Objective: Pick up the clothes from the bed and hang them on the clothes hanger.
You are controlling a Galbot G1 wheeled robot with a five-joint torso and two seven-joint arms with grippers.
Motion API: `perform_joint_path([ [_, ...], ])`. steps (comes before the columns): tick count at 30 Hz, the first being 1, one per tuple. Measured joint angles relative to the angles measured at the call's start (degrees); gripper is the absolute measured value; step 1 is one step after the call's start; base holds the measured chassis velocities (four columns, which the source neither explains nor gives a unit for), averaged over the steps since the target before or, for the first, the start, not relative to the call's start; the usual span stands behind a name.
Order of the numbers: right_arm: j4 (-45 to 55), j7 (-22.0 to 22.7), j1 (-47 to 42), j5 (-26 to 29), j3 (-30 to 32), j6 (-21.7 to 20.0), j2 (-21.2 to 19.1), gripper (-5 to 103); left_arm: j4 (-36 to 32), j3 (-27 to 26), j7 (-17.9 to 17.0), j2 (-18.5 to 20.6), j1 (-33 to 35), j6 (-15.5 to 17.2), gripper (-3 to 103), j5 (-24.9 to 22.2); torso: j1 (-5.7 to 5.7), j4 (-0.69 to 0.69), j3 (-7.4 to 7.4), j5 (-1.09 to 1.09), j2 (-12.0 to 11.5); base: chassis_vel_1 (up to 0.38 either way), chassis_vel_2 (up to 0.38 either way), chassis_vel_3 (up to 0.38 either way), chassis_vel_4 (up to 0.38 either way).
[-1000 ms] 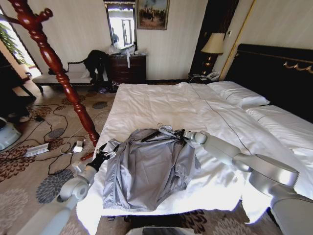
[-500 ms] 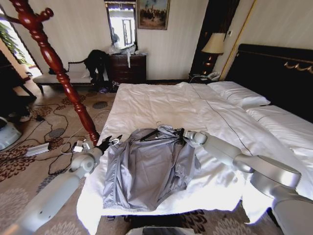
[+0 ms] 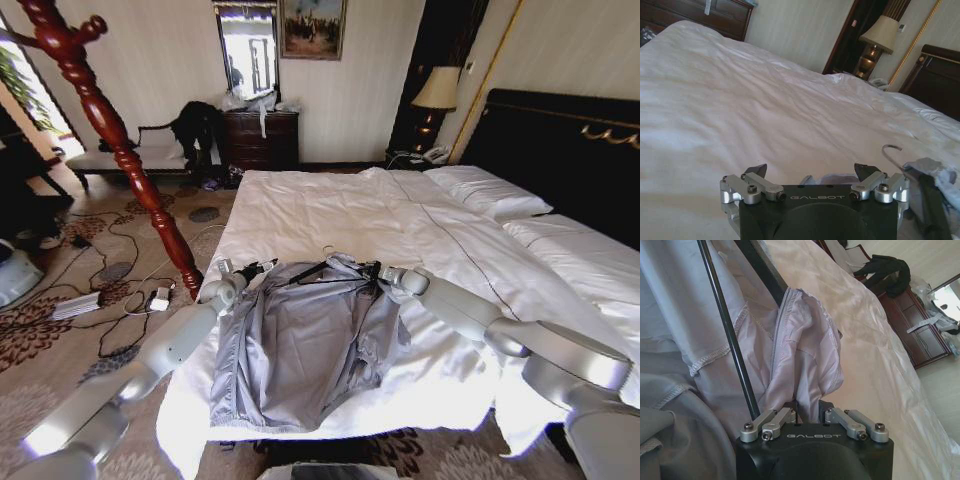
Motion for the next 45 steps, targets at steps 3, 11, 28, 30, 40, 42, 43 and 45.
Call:
perform_joint_path([
  [3,0.37,0.0,-0.12,-0.02,-0.15,-0.01,-0.13,20,4.07,0.53,0.56,-1.99,-1.0,-0.33,99,1.54,0.01,0.01,0.01,0.0,-0.01,0.0,0.0,0.0,0.0],
  [11,0.57,0.03,-0.24,0.25,0.13,-0.01,0.07,20,9.12,1.83,1.11,-4.78,-2.45,-0.2,96,2.78,0.0,0.01,0.0,0.0,0.0,0.0,0.0,0.0,0.0],
  [28,1.28,0.16,-0.83,0.22,-0.06,-0.03,-0.24,20,15.0,1.33,1.91,-8.72,-2.85,-0.51,45,1.79,0.0,-0.01,0.0,-0.01,0.0,0.0,0.0,0.0,0.0],
  [30,0.83,0.18,-0.8,0.22,-0.03,-0.03,0.03,20,14.57,1.24,1.79,-8.38,-2.5,-0.83,34,1.78,0.0,0.02,0.0,-0.01,0.0,0.0,0.0,0.0,0.0],
  [40,-0.04,0.56,-1.07,-0.25,0.92,-0.1,0.44,20,7.8,-0.03,-0.1,-5.07,-0.33,-1.45,3,0.56,0.0,-0.01,0.0,-0.02,0.0,0.0,0.0,0.0,0.0],
  [42,-0.27,0.62,-1.1,-0.47,1.11,-0.13,0.58,20,5.87,-0.07,-0.47,-3.96,0.03,-1.49,1,0.07,0.0,0.0,0.0,-0.01,0.0,0.0,0.0,0.0,0.0],
  [43,-0.5,0.66,-1.13,-0.68,1.23,-0.13,0.73,20,4.53,-0.07,-0.75,-3.23,0.28,-1.48,0,-0.4,0.0,0.01,0.0,-0.01,0.0,0.0,0.0,0.0,0.0],
  [45,-0.95,0.7,-1.16,-0.97,1.33,-0.13,0.97,20,2.81,-0.09,-1.15,-2.24,0.58,-1.49,0,-1.07,0.0,0.01,0.0,-0.02,0.0,0.0,0.0,0.0,0.0],
])
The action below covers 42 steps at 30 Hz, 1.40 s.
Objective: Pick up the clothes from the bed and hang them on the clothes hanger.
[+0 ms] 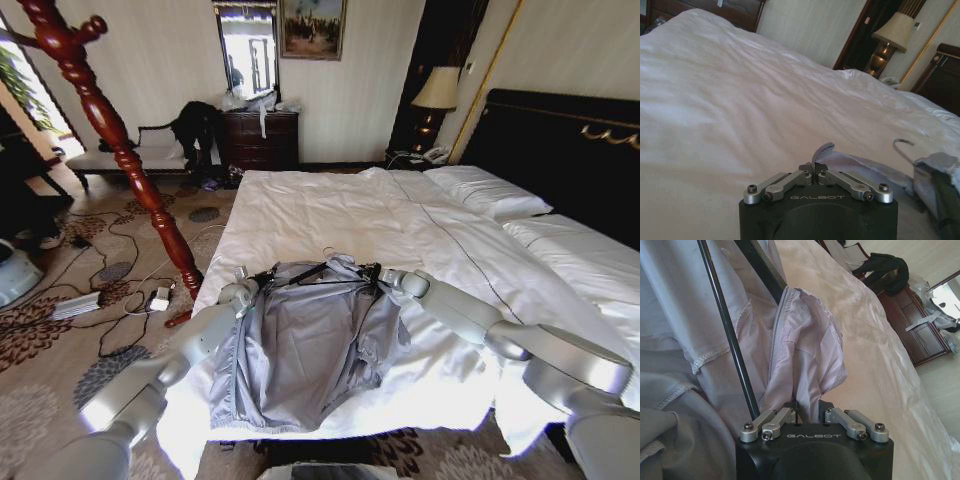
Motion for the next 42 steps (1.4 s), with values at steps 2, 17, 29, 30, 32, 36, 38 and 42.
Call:
perform_joint_path([
  [2,-0.79,0.08,-0.09,-0.3,0.09,-0.01,0.34,20,-2.02,-0.19,-0.52,1.13,0.34,0.02,0,-0.93,0.0,0.0,0.0,0.0,0.0,0.0,0.0,0.0,0.0],
  [17,-3.63,0.99,0.46,-2.31,0.32,-1.71,2.99,20,-21.69,-1.73,-5.64,8.71,4.9,0.63,0,-8.2,0.0,-0.03,0.0,0.01,0.0,0.0,0.0,0.0,0.0],
  [29,-0.09,1.95,1.23,-0.71,-0.09,-5.93,2.81,20,-29.46,1.56,-10.29,9.09,0.22,1.4,0,-12.35,0.0,-0.03,0.0,0.02,0.0,0.0,0.0,0.0,0.0],
  [30,0.46,1.98,1.28,-0.27,-0.13,-6.33,2.7,20,-29.65,2.03,-10.53,8.85,-0.19,1.46,0,-12.36,0.0,-0.02,0.0,0.03,0.0,0.0,0.0,0.0,0.0],
  [32,2.4,2.17,1.43,0.55,-0.13,-7.3,2.35,20,-29.4,3.15,-11.17,7.67,-1.25,1.56,0,-12.19,0.0,0.01,0.0,0.0,0.0,0.0,0.0,0.0,0.0],
  [36,5.34,2.53,1.32,1.22,-0.13,-8.36,1.33,20,-26.78,4.9,-11.55,5.58,-3.3,1.71,0,-11.0,0.0,-0.02,0.0,0.0,0.0,0.0,0.0,0.0,0.0],
  [38,6.1,2.67,1.15,1.23,-0.14,-8.51,1.03,20,-25.94,5.41,-11.55,5.02,-3.88,1.71,0,-10.78,0.0,-0.02,0.0,0.0,0.0,0.0,0.0,0.0,0.0],
  [42,8.06,3.15,0.35,1.07,-0.05,-9.2,0.41,20,-22.17,7.49,-11.41,2.47,-6.13,1.72,0,-9.92,0.0,-0.01,0.0,0.02,0.0,0.0,0.0,0.0,0.0],
])
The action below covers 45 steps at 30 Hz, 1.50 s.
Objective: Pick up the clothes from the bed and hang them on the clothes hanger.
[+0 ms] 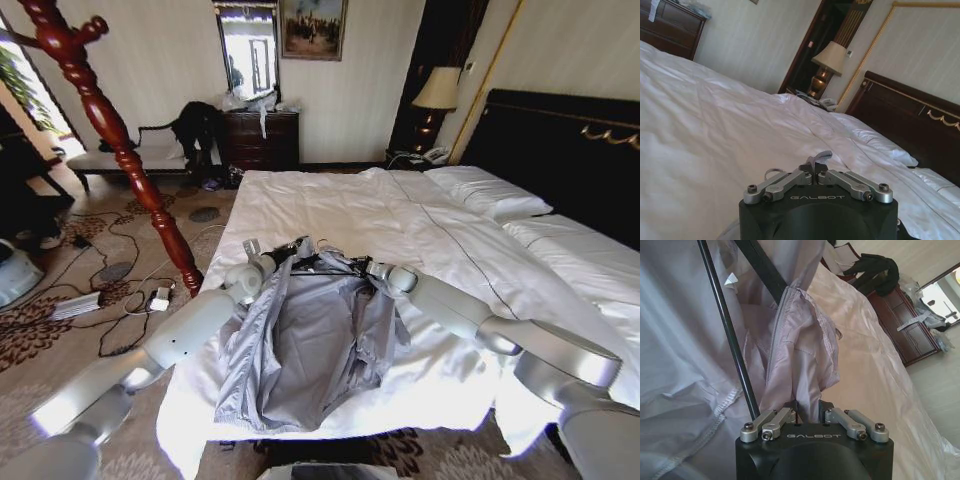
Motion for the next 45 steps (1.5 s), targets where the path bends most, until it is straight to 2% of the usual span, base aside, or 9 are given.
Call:
perform_joint_path([
  [3,-0.19,0.22,-0.81,-2.41,0.94,0.51,0.09,20,4.01,1.74,0.44,-2.71,-1.87,0.0,0,0.84,0.0,0.0,0.0,0.0,0.0,0.0,0.0,0.0,0.0],
  [8,-0.76,0.34,-1.22,-3.23,1.49,0.69,0.39,20,5.63,3.82,0.97,-4.53,-2.93,-0.02,0,1.35,0.0,0.0,0.0,0.0,0.0,0.0,0.0,0.0,0.0],
  [14,-1.3,0.34,-1.3,-3.33,1.65,0.8,0.79,20,4.89,5.96,1.36,-5.56,-3.31,-0.04,0,1.98,0.0,0.01,0.0,0.0,0.0,0.0,0.0,0.0,0.0],
  [23,1.81,0.47,-2.66,-1.42,2.67,-1.02,-0.16,20,8.64,7.17,1.94,-9.51,-3.89,-0.26,0,2.81,0.0,0.0,0.0,0.0,0.0,0.0,0.0,0.0,0.0],
  [28,1.57,0.52,-2.93,-1.46,3.08,-1.03,-0.33,20,8.33,7.66,2.0,-10.13,-3.42,-0.33,0,3.21,0.0,-0.03,0.0,0.0,0.0,0.0,0.0,0.0,0.0],
  [33,1.04,0.53,-3.37,-1.82,3.73,-0.45,-0.5,20,6.64,9.03,2.6,-8.86,-1.14,-0.41,0,5.0,0.0,0.03,0.0,-0.01,0.0,0.0,0.0,0.0,0.0],
  [40,1.22,0.62,-4.6,-2.33,4.44,0.03,-0.54,20,8.38,8.63,3.91,-8.81,0.48,-0.63,-1,5.12,0.0,0.0,0.0,-0.01,0.0,0.0,0.0,0.0,0.0],
  [41,1.23,0.62,-4.71,-2.33,4.48,0.08,-0.51,20,8.67,8.52,4.15,-8.98,0.79,-0.8,4,5.37,0.0,0.02,0.0,-0.01,0.0,0.0,0.0,0.0,0.0],
  [45,0.86,0.63,-4.83,-2.33,4.51,0.16,-0.22,20,9.2,8.03,4.29,-9.91,1.71,-1.69,15,5.73,0.0,-0.01,0.0,-0.01,0.0,0.0,0.0,0.0,0.0],
])
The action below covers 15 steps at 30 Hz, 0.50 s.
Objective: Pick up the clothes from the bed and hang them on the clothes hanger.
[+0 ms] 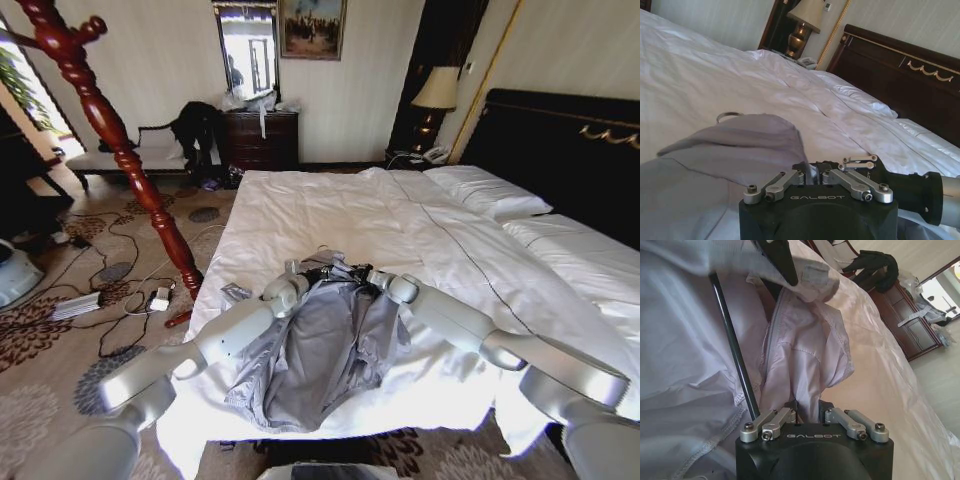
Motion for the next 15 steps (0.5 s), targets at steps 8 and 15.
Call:
perform_joint_path([
  [8,-1.29,0.05,-0.17,-0.1,0.21,0.29,0.85,20,-1.95,-0.13,0.66,-0.32,1.51,-0.75,42,-0.2,0.0,0.01,0.0,0.0,0.0,0.0,0.0,0.0,0.0],
  [15,-1.95,0.28,-1.37,-1.0,1.35,1.06,1.09,20,-10.79,-2.24,-0.25,4.99,3.72,-1.01,69,-0.36,0.0,0.02,0.0,-0.01,0.0,0.0,0.0,0.0,0.0],
])
